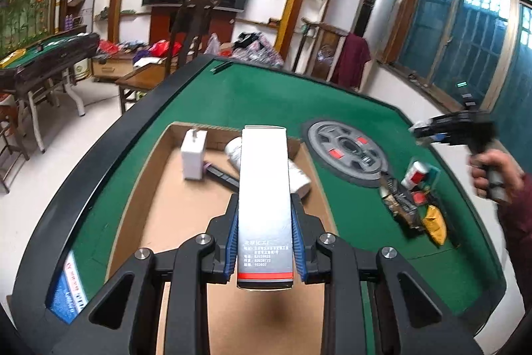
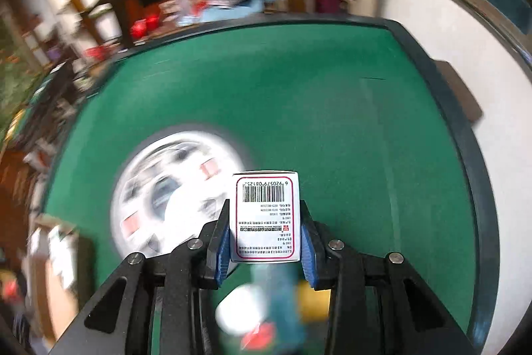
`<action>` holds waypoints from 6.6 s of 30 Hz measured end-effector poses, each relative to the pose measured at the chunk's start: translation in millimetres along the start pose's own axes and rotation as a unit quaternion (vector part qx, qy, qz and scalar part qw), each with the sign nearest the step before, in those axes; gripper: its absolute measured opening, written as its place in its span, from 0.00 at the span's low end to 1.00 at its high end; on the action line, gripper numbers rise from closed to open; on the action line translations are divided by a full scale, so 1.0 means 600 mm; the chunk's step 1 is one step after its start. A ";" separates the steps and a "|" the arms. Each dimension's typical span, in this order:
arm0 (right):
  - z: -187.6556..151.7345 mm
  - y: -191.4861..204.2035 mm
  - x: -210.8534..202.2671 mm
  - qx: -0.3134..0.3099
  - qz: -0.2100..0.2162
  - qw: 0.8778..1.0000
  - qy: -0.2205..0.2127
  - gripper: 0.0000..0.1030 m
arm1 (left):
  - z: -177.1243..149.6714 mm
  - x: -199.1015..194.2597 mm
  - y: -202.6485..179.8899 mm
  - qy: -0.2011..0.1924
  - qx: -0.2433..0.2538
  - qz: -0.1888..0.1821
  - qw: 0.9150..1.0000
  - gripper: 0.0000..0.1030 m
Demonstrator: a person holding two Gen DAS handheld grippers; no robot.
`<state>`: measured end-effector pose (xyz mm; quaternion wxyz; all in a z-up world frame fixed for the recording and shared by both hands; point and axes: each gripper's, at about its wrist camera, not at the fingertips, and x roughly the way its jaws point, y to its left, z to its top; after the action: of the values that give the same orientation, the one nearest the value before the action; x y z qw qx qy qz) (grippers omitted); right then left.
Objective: Organize objects
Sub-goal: 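Carry both boxes over the cardboard tray and open both grippers to drop them, then withdraw both open grippers from the tray back to the remaining pile, then grasp the black foil snack bag with left while right grasps the green-capped black marker, then carry the bag and marker into the tray and open both grippers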
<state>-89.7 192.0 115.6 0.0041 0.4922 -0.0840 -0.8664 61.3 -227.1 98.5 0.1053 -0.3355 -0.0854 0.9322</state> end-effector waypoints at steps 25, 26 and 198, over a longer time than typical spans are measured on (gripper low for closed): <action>-0.247 0.477 0.089 -0.154 0.223 0.953 0.135 0.38 | 0.027 0.122 0.103 0.096 -0.024 0.064 0.993 0.26; -0.249 0.479 0.095 -0.154 0.220 0.954 0.136 0.38 | 0.028 0.118 0.103 0.092 -0.023 0.064 0.993 0.27; -0.270 0.344 -0.007 -0.090 0.308 0.945 0.066 0.16 | -0.030 0.013 0.073 0.100 -0.027 0.058 0.993 0.25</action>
<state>35.3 -33.8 68.8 0.3201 0.4958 -0.1529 -0.7927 61.1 -265.5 70.0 0.0502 -0.4341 -0.0799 0.8959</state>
